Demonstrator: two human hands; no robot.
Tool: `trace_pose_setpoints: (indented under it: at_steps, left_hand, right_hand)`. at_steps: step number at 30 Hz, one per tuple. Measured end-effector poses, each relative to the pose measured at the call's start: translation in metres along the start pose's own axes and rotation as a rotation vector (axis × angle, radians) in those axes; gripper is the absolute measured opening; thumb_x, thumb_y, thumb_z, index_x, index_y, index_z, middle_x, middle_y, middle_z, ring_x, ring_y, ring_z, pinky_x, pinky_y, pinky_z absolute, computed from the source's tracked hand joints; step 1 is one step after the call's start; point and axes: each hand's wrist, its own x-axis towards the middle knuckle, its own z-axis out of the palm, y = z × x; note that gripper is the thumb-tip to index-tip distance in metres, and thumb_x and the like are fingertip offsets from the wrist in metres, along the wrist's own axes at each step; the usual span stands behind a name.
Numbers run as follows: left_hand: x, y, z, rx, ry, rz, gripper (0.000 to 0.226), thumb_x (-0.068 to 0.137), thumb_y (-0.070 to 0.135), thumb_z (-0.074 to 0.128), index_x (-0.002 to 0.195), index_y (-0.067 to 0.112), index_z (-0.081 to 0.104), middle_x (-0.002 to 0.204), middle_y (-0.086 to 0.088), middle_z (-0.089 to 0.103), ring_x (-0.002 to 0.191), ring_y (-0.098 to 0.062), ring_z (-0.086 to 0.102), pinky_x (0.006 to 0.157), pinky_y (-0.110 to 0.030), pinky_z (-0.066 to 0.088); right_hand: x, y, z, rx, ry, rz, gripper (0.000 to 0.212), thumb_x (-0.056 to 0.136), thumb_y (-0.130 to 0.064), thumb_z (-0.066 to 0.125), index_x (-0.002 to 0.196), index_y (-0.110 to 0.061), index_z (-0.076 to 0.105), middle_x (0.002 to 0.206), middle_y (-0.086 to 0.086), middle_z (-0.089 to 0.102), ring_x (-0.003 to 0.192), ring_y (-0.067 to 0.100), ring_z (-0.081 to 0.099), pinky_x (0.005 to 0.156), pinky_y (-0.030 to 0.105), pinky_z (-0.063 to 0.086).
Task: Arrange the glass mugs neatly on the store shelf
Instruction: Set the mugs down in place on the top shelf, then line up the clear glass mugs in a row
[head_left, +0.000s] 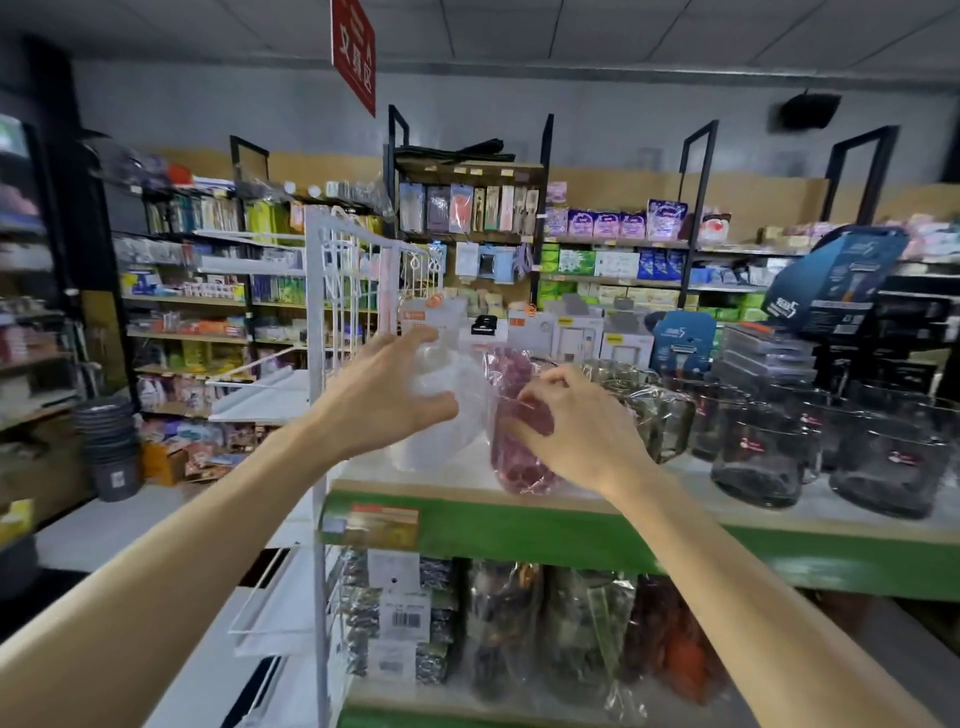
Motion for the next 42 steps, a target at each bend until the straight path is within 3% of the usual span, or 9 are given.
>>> trace_pose_setpoints:
  at_steps: [8,11,19,23,26,31,34,39,42]
  left_hand:
    - [0.025,-0.02,0.032,0.13,-0.284,0.097,0.067,0.085,0.042,0.058,0.148,0.037,0.036,0.152,-0.002,0.043,0.136,-0.024,0.037,0.105,-0.04,0.034]
    - [0.033,-0.029,0.033,0.184,-0.355,0.093,0.068,0.08,0.051,0.048,0.146,0.044,0.034,0.15,-0.002,0.047,0.136,-0.024,0.039,0.107,-0.045,0.037]
    - [0.043,-0.029,0.025,0.303,-0.482,0.15,0.064,0.096,0.032,0.053,0.153,0.034,0.026,0.156,-0.006,0.039,0.14,-0.028,0.037,0.113,-0.043,0.031]
    - [0.045,-0.024,0.021,0.329,-0.538,0.146,0.069,0.096,0.025,0.053,0.155,0.033,0.02,0.161,-0.006,0.03,0.144,-0.028,0.031,0.115,-0.042,0.027]
    - [0.043,-0.014,0.017,0.376,-0.515,0.142,0.076,0.091,0.031,0.057,0.156,0.033,0.018,0.165,-0.007,0.02,0.15,-0.028,0.018,0.119,-0.048,0.019]
    - [0.035,0.024,0.031,0.27,-0.198,0.299,0.073,0.089,0.058,0.04,0.156,0.031,0.024,0.165,-0.002,0.021,0.151,-0.024,0.018,0.12,-0.053,0.016]
    - [0.034,0.054,0.058,0.293,-0.161,0.42,0.065,0.097,0.059,0.039,0.154,0.029,0.028,0.162,0.0,0.03,0.146,-0.021,0.029,0.116,-0.05,0.021]
    - [0.04,0.062,0.092,0.357,-0.246,0.433,0.058,0.1,0.05,0.043,0.153,0.031,0.028,0.159,0.002,0.035,0.142,-0.022,0.038,0.113,-0.049,0.031]
    - [0.041,0.062,0.098,0.378,-0.225,0.401,0.054,0.101,0.047,0.042,0.152,0.033,0.029,0.156,0.004,0.04,0.137,-0.025,0.044,0.11,-0.05,0.036]
  right_hand:
    - [0.002,0.009,-0.001,0.063,-0.059,0.003,0.039,0.094,-0.042,0.06,0.125,-0.02,0.059,0.15,0.01,0.038,0.127,0.033,0.051,0.106,0.051,0.045]
    - [0.002,0.014,-0.001,0.093,-0.079,-0.011,0.034,0.094,-0.043,0.06,0.121,-0.023,0.06,0.152,0.012,0.035,0.13,0.034,0.048,0.107,0.053,0.044]
    - [0.004,0.018,0.005,0.114,-0.064,-0.043,0.039,0.094,-0.045,0.058,0.127,-0.024,0.057,0.145,0.009,0.044,0.128,0.028,0.048,0.107,0.044,0.04]
    - [0.002,0.017,0.006,0.12,-0.056,-0.022,0.05,0.091,-0.052,0.059,0.133,-0.026,0.053,0.145,0.007,0.044,0.124,0.027,0.051,0.106,0.051,0.046]
    - [0.0,0.022,0.0,0.109,0.03,-0.014,0.056,0.093,-0.062,0.047,0.138,-0.028,0.049,0.154,0.007,0.038,0.139,0.025,0.038,0.113,0.051,0.029]
    - [0.003,0.059,-0.015,0.059,0.275,0.135,0.038,0.104,-0.035,0.036,0.131,-0.017,0.056,0.138,0.01,0.054,0.128,0.024,0.05,0.108,0.038,0.034]
    - [0.005,0.082,-0.017,-0.044,0.185,0.239,0.038,0.104,-0.035,0.036,0.137,-0.024,0.051,0.144,0.01,0.05,0.133,0.029,0.046,0.113,0.048,0.033]
    - [0.01,0.096,-0.015,-0.12,0.013,0.24,0.045,0.1,-0.057,0.032,0.14,-0.043,0.046,0.15,0.006,0.049,0.14,0.029,0.041,0.116,0.062,0.024]
    - [0.012,0.099,-0.01,-0.121,-0.044,0.22,0.051,0.095,-0.066,0.029,0.139,-0.046,0.045,0.139,0.006,0.058,0.13,0.032,0.05,0.107,0.063,0.036]
